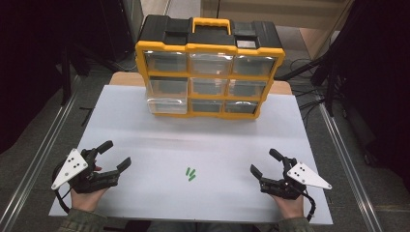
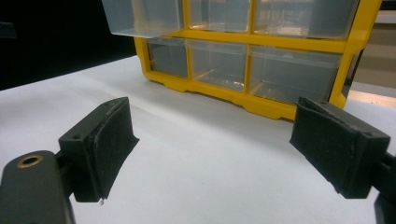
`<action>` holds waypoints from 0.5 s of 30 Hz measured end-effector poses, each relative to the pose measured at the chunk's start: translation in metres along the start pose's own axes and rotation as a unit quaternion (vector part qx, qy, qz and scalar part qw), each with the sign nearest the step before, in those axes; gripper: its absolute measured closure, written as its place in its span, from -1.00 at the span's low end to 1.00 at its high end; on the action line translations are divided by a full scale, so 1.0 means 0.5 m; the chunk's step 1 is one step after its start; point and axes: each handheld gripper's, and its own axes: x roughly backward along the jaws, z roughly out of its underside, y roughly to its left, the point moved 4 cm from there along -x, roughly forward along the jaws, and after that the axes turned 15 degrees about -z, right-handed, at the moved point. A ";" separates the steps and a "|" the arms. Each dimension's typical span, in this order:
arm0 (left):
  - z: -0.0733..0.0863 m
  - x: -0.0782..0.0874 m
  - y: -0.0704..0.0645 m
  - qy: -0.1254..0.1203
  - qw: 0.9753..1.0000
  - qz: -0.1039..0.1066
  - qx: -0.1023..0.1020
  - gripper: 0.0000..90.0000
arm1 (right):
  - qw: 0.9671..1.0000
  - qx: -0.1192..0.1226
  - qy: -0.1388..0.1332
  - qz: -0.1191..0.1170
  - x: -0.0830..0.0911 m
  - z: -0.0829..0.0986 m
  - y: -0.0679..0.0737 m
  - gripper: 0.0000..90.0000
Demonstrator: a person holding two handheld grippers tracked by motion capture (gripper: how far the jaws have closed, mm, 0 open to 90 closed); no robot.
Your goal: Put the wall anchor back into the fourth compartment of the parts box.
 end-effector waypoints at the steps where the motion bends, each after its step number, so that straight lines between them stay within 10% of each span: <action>1: 0.000 0.000 0.000 -0.001 1.000 0.000 -0.001 -0.62 | 1.000 0.000 0.000 0.000 0.000 0.000 0.000 -0.70; 15: 0.000 0.000 -0.002 0.003 1.000 0.001 -0.006 -0.62 | 1.000 -0.003 0.004 -0.002 -0.003 0.002 0.000 -0.70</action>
